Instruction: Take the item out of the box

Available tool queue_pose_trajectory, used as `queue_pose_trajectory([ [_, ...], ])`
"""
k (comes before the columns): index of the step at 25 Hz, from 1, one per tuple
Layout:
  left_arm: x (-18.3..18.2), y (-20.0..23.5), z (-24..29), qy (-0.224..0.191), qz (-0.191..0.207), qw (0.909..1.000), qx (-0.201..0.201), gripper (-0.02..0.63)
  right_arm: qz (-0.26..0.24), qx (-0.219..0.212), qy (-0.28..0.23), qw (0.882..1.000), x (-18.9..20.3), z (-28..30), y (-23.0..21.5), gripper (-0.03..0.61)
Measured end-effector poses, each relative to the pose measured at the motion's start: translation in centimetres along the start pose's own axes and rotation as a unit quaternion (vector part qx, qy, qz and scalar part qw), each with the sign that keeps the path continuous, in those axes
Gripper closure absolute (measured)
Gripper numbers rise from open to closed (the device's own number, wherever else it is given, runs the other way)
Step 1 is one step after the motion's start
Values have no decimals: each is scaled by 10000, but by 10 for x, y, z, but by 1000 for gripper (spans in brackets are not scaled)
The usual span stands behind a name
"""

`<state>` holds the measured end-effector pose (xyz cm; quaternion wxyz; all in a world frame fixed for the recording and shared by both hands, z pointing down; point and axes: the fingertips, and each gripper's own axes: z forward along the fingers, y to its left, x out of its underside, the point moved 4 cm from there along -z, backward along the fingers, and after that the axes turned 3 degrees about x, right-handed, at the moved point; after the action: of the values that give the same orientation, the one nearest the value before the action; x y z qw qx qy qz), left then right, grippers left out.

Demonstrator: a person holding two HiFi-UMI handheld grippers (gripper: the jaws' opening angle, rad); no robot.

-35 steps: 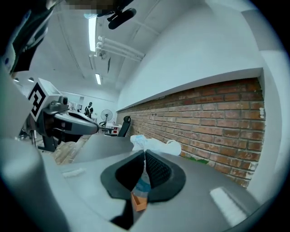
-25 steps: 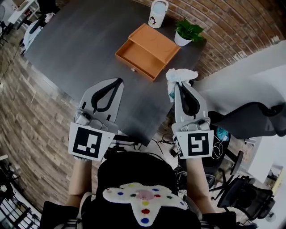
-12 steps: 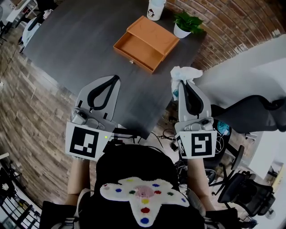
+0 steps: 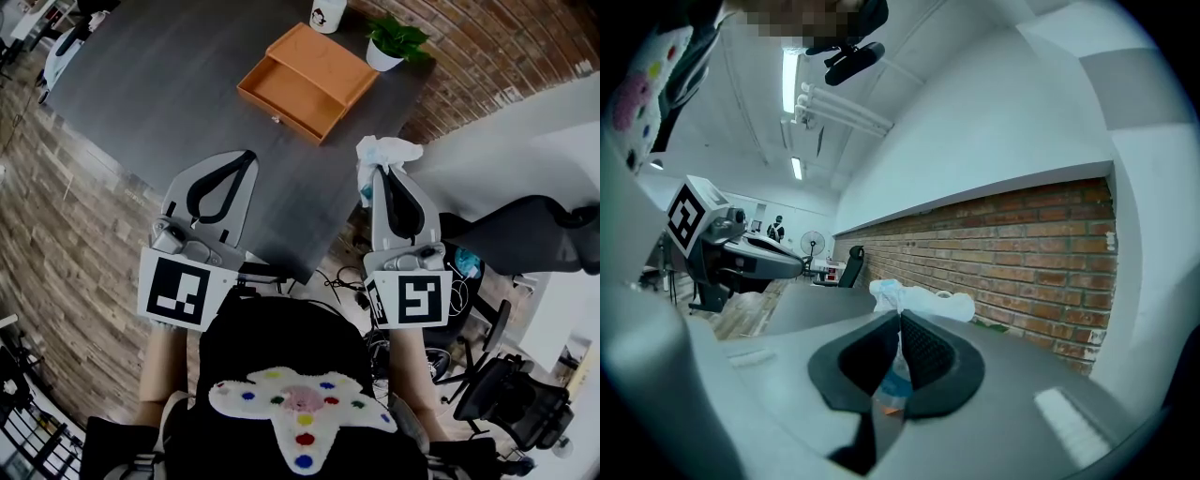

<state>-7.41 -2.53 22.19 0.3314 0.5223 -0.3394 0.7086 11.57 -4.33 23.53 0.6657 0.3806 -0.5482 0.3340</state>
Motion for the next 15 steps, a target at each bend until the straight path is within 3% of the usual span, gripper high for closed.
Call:
queue_pose_trajectory([
  [15,2,-9,11,61,88,9998,178,607,-109,-38,128,9999,8,1,-2,563],
])
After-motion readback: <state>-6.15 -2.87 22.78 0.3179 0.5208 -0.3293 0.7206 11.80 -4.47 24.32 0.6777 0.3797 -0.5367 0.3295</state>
